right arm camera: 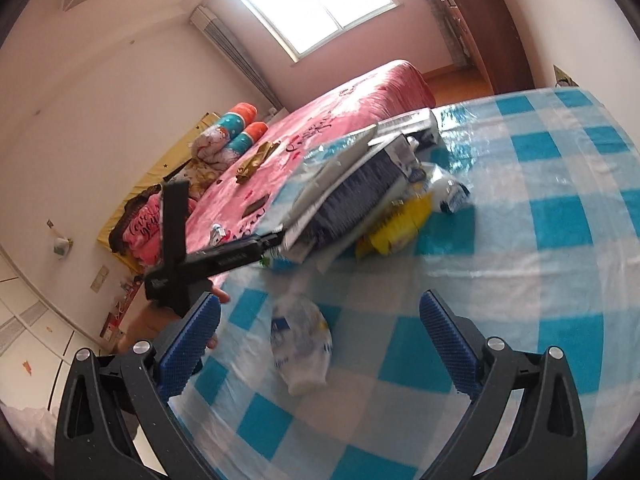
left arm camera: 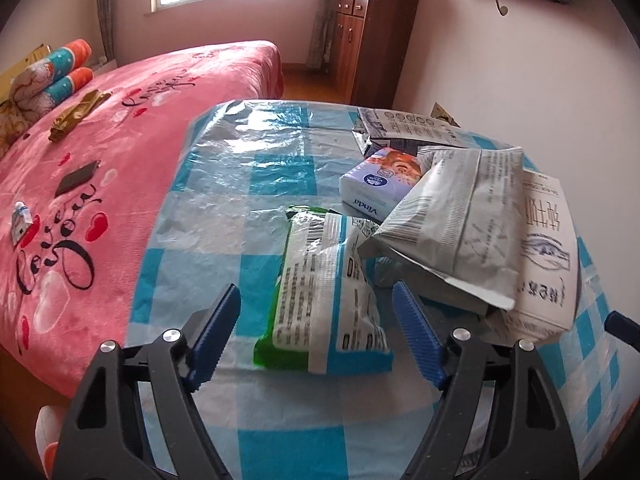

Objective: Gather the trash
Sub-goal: 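Close the left gripper on the green-edged wet-wipe pack while the right tool approaches the grey paper bag, then close the right gripper on the grey paper bag while the left gripper holds the wipe pack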

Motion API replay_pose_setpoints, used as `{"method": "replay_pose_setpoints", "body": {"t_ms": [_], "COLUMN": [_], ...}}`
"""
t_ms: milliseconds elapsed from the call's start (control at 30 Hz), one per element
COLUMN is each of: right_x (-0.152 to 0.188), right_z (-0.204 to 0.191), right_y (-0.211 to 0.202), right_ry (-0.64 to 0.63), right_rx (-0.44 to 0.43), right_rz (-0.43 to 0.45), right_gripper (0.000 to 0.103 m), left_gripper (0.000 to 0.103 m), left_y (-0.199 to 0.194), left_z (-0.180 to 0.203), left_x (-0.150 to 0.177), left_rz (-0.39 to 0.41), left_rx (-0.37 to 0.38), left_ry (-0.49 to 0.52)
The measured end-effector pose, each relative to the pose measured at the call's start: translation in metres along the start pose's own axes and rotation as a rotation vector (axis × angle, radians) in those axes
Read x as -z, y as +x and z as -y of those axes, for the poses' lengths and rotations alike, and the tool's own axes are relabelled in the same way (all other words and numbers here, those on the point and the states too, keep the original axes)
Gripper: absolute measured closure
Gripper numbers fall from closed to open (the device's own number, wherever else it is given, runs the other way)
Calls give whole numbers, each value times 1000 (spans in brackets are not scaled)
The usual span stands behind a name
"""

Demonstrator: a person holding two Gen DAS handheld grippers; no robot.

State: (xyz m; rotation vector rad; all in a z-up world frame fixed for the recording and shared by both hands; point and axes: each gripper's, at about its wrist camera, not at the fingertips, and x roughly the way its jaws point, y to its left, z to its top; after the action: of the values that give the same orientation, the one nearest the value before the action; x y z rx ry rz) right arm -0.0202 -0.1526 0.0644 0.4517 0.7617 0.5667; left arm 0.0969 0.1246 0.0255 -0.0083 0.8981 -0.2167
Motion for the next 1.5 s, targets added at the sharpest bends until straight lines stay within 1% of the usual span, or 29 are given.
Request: {"method": "replay_pose_setpoints", "body": {"t_ms": [33,67,133,167,233,300,400,600,733,867,967,1000,1100,1300,1400,1500], "right_x": [-2,-4,-7,-7,-8,-8,-7,-7,-8,-14,-24,-26,-38,-60,-70,-79], "right_z": [0,0,0,0,0,4,10,24,31,35,28,24,9,-18,-28,-31], "right_y": [3,6,9,9,10,10,8,1,-5,-7,-5,-5,1,21,41,63], "right_ry": [-1,-2,-3,-4,-4,8,24,60,56,50,20,5,-48,-126,-162,-172], "right_rx": [0,1,4,5,13,22,45,107,165,201,213,216,226,236,269,296], "right_rz": [1,0,-2,-2,-2,-2,5,23,34,50,59,63,69,60,13,-26], "right_gripper": [4,4,4,4,4,4,4,4,4,4,4,4,4,4,5,5], "left_gripper": [26,29,37,43,44,48,49,49,49,49,51,57,63,65,66,66], "left_y": [4,7,15,18,20,22,21,15,13,11,5,4,1,-2,-4,-6], "left_z": [1,2,2,2,3,9,22,56,71,70,67,66,60,48,42,36], "left_x": [-1,-2,-5,-6,-7,-6,-3,11,17,19,21,22,22,23,25,26], "left_rz": [-6,-12,-29,-39,-33,-34,-35,-49,-47,-34,4,9,16,29,35,38], "left_rx": [-1,-3,4,27,38,49,61,144,168,152,107,107,108,125,138,151], "left_ry": [5,9,3,-11,-20,-3,31,100,112,86,72,66,27,-18,-45,-66]}}
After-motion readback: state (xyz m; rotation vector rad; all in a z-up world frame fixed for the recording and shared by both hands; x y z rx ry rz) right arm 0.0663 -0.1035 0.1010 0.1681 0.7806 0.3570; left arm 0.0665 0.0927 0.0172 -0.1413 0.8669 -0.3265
